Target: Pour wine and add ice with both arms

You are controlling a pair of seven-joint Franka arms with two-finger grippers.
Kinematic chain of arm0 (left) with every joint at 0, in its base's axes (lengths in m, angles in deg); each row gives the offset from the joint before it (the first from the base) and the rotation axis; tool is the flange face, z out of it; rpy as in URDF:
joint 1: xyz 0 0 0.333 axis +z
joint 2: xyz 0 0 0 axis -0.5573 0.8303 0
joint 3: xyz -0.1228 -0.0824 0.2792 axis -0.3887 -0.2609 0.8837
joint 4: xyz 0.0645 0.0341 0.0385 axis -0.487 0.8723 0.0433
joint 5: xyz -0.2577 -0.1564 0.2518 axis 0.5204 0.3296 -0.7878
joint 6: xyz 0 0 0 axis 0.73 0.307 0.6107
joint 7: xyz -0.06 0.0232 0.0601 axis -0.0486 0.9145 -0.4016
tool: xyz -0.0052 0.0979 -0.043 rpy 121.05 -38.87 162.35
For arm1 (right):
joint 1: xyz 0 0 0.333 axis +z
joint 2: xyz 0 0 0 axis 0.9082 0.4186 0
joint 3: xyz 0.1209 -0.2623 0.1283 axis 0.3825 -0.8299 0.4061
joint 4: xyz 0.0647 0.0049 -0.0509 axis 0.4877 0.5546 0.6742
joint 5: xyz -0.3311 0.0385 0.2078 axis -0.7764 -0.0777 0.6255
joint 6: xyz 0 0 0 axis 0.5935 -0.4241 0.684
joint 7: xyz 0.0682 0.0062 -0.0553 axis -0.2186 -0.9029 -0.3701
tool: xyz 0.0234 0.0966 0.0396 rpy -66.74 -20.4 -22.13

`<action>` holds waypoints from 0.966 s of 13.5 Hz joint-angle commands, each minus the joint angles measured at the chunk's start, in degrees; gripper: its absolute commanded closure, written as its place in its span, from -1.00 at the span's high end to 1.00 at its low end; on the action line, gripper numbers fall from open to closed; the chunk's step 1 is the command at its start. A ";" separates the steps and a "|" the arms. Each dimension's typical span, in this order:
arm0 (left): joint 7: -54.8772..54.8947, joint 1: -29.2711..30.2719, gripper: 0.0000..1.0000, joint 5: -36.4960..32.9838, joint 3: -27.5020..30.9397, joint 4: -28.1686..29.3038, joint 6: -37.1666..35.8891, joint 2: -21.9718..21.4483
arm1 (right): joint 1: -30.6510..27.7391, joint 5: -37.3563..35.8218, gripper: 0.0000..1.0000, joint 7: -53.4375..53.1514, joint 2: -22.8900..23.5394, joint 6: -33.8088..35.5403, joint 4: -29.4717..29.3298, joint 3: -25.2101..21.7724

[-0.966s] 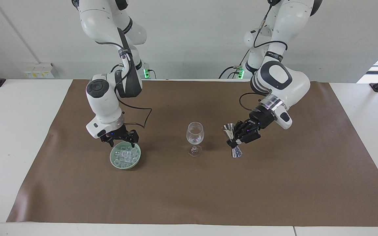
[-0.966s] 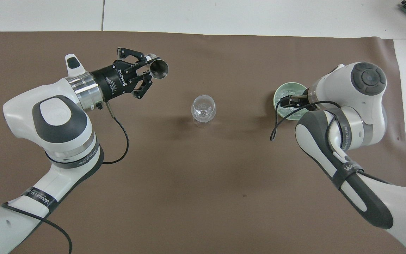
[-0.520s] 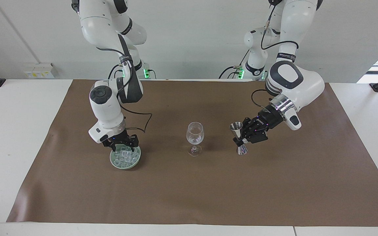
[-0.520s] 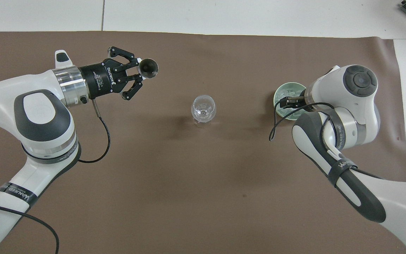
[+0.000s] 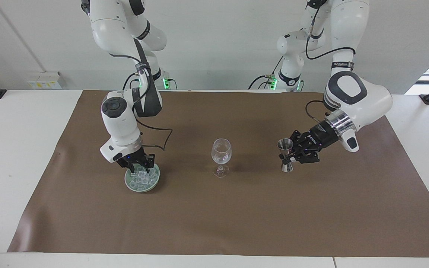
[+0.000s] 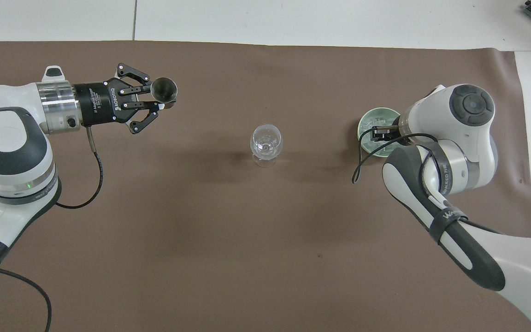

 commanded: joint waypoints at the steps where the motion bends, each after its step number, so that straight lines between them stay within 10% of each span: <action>1: -4.61 0.16 -1.00 -2.07 3.30 0.07 -5.30 -1.13 | -0.46 -1.76 0.11 -1.66 0.70 -0.91 -1.14 0.50; 13: -5.68 0.42 -1.00 0.12 13.68 4.46 -13.92 0.19 | -0.20 -1.76 -0.11 -1.83 2.46 -0.99 -3.43 0.50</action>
